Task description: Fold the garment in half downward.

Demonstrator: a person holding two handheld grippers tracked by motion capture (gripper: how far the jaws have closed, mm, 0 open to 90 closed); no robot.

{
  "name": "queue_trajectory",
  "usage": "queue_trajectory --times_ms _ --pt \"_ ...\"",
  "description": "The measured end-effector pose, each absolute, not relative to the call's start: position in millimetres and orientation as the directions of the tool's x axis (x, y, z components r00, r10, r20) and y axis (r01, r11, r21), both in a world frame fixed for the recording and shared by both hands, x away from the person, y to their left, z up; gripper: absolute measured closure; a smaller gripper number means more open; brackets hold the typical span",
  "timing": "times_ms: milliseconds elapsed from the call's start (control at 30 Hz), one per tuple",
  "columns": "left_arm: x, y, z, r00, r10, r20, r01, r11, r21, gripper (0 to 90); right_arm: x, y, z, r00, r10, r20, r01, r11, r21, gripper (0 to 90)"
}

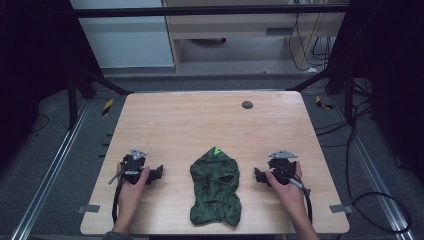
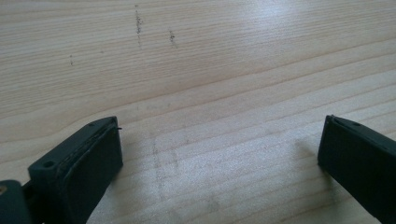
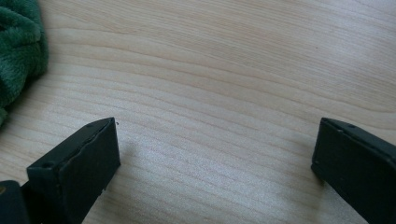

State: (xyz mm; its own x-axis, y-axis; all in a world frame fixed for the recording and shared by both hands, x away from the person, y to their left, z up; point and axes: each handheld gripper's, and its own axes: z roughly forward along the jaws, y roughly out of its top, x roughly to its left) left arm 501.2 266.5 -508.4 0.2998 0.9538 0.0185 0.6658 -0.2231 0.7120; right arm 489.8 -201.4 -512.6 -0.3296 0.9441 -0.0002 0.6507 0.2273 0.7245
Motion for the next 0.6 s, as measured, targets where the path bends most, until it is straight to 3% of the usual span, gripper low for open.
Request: queue_trajectory --times_ms 267,367,600 --pt "499 259 -507 0.346 0.938 0.019 0.653 -0.255 0.714 2.9 489 -201 -512 -0.327 0.945 0.004 0.65 0.222 0.727 2.3" --pt "498 254 -501 0.373 0.928 0.014 0.644 -0.27 0.716 4.2 488 -201 -511 -0.333 0.943 0.0 0.642 0.227 0.732 10.3" --pt "499 238 -488 0.43 0.903 0.01 0.597 -0.292 0.747 7.2 484 -186 -497 -0.405 0.914 -0.02 0.605 0.283 0.744 19.6"
